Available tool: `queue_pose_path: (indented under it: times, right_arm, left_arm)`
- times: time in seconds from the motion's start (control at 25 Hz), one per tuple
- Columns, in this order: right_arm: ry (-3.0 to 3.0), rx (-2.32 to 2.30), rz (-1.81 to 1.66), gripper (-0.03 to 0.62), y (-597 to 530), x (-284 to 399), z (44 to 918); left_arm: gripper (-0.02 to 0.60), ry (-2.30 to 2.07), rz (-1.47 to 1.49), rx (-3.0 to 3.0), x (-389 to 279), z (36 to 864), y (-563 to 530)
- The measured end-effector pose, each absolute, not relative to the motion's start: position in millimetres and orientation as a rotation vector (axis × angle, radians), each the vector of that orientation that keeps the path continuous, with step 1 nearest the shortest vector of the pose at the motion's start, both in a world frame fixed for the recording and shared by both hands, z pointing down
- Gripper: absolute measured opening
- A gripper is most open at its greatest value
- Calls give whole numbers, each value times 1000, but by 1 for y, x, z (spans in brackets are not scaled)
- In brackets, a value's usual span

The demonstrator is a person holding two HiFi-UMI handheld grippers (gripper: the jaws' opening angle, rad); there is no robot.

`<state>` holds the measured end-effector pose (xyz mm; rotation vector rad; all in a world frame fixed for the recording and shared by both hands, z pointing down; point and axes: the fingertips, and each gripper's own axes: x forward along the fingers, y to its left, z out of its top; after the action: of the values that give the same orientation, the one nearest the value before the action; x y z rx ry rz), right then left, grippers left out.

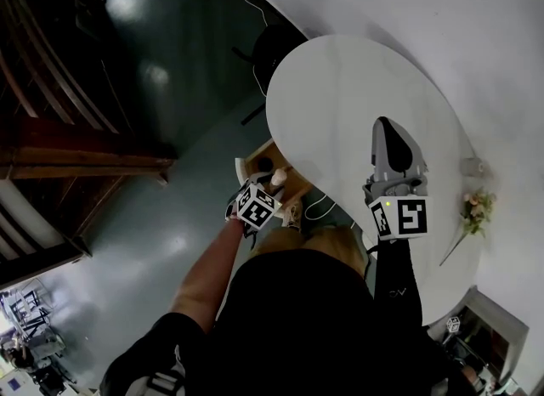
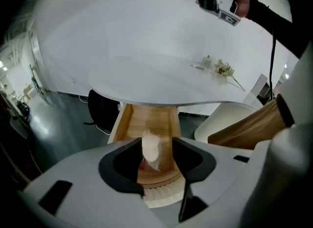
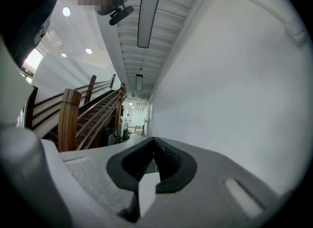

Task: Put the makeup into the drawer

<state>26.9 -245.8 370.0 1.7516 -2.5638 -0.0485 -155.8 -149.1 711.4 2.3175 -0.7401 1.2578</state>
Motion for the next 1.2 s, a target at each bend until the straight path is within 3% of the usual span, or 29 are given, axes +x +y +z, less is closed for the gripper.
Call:
queue_pose_path:
  times: [0.64, 0.92, 1.2]
  right_arm:
    - [-2551, 1777, -69, 5, -238, 29, 366]
    - [-2551, 1796, -112, 5, -234, 28, 351]
    - [-2579, 1812, -162, 5, -229, 25, 333]
  left_arm:
    - [198, -760, 1203, 2356, -148, 692, -159]
    - [198, -944, 953, 2626, -134, 569, -220]
    - [198, -1213, 459, 2926, -114, 395, -254]
